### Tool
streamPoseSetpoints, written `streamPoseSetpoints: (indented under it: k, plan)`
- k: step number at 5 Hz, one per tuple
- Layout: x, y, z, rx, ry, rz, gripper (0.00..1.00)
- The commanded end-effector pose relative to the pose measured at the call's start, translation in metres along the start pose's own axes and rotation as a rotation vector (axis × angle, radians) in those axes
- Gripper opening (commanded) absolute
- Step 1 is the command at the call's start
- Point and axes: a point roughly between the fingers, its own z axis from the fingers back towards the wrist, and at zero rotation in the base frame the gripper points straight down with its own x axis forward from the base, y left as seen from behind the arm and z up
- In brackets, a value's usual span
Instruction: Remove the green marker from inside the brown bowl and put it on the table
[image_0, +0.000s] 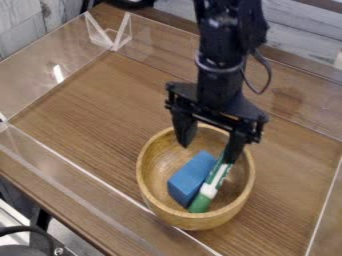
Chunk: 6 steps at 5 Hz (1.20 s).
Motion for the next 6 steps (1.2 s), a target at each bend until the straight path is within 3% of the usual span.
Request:
streamPoseSetpoints:
  k: [1,3,6]
  plan:
    - [0.001,-0.007,0.003,-0.026,-0.073,-0.006,1.00]
    - [-0.001,-0.013,-0.010,-0.046,-0.090,-0.008,1.00]
    - [-0.003,-0.015,-0.017,-0.070,-0.106,-0.024,1.00]
